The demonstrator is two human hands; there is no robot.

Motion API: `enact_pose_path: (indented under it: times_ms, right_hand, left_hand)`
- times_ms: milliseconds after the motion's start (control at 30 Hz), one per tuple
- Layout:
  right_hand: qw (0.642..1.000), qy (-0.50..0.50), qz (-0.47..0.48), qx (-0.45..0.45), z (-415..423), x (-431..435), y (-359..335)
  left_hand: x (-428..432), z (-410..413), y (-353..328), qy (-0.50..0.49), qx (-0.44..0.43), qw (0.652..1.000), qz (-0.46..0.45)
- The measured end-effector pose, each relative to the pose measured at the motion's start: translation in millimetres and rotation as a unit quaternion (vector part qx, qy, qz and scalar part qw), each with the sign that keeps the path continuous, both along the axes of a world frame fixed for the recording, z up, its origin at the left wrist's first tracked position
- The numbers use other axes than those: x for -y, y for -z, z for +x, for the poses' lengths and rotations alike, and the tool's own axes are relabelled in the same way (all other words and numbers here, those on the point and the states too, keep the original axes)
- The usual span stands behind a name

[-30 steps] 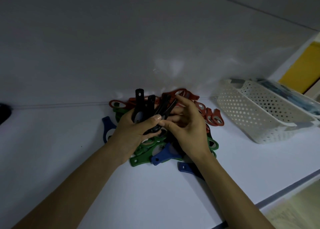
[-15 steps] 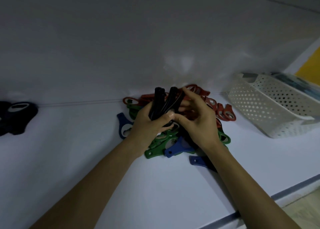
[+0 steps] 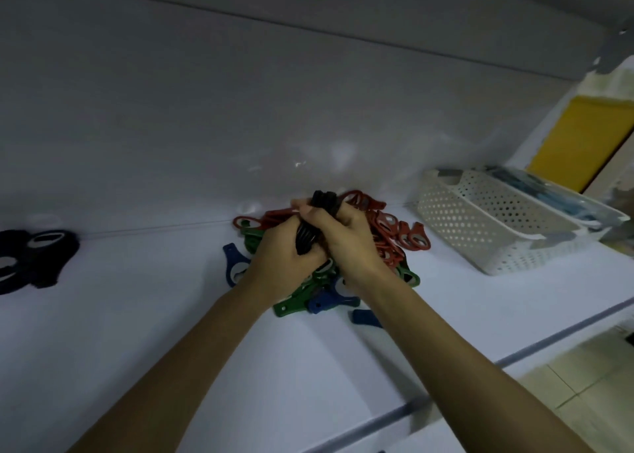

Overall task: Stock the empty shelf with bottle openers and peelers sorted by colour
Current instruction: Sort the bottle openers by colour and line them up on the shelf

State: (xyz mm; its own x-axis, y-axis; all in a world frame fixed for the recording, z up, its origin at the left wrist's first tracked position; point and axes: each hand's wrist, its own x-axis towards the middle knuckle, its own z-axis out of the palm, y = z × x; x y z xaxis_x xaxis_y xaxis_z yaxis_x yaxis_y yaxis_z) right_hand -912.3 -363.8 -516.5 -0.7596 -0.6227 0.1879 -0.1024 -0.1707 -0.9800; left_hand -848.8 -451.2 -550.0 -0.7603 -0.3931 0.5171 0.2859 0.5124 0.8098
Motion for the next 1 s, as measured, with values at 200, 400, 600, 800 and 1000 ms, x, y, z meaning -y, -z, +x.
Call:
enact_pose_path:
  times_ms: [200,400,600,800,1000]
  right_hand:
    - [0.996,0.024,-0.078,0.029,35.6,20.6,-12.4]
    - [0.993,0.009,-0.109,0.036,107.8,77.5,-4.1]
    - [0.994,-0.072,-0.031,0.073,163.6,119.6,9.4]
    - [0.971,-0.126,0.012,0.203,166.2,141.6,-7.1]
    - [0.971,-0.221,0.083,0.023,154.8,140.7,-4.7]
  left_hand:
    - [12.4,38.4,-13.5,0.103,0.037,0.942,0.318]
    - [31.6,92.2,-18.8,0.037,-0.141,0.727,0.671]
    - [57.5,145.9,-18.1,-0.085,-0.167,0.735,0.652]
    - [58.7,175.1,0.1,-0.262,-0.026,0.910,0.321]
    - [82.3,184.3,2.8,-0.187,-0.067,0.901,0.387]
